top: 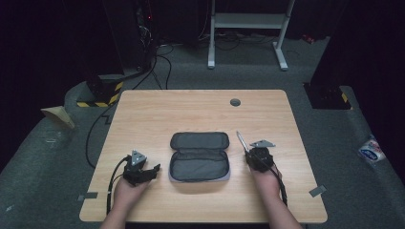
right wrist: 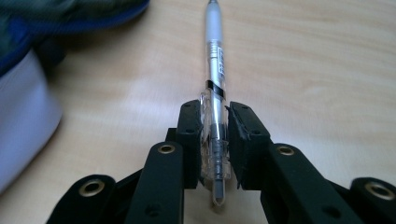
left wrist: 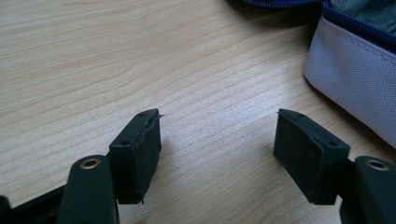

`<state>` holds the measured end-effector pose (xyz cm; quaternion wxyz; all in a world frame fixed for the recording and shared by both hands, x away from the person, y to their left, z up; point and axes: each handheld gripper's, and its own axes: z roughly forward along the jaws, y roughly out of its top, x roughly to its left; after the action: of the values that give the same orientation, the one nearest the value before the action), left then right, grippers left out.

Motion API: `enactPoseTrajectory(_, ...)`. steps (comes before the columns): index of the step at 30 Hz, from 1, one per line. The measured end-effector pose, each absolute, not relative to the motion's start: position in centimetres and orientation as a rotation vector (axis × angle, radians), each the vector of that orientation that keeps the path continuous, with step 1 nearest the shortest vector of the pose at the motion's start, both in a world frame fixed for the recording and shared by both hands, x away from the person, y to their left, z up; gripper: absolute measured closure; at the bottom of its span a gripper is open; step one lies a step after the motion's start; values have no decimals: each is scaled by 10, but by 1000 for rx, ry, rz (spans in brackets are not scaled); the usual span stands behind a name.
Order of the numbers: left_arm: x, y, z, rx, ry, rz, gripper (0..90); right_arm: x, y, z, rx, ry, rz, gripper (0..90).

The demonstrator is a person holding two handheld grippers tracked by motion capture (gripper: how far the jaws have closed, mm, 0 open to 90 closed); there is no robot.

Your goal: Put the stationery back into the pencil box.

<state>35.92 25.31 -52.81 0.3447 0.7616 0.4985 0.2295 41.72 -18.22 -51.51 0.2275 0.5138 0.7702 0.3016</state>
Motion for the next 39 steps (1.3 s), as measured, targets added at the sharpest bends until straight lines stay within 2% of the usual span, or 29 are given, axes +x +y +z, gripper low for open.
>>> enactPoseTrajectory(16, 359, 253, -528, 1981, 1296, 598, 320, 328, -217, -519, 1371, 2135, 890, 741)
enactPoseTrajectory(23, 359, 253, -528, 1980, 1296, 597, 319, 323, -215, -520, 1350, 2123, 888, 730)
enactPoseTrajectory(25, 359, 253, -528, 1980, 1295, 597, 320, 320, -214, -517, 1339, 2103, 907, 643)
enactPoseTrajectory(28, 359, 253, -528, 1981, 1295, 597, 320, 318, -213, -511, 1326, 2091, 938, 581)
enactPoseTrajectory(34, 360, 253, -528, 1980, 1295, 596, 319, 324, -212, -505, 1320, 2090, 991, 552)
enactPoseTrajectory(39, 360, 253, -528, 1981, 1293, 594, 319, 347, -201, -498, 1279, 2129, 957, 530)
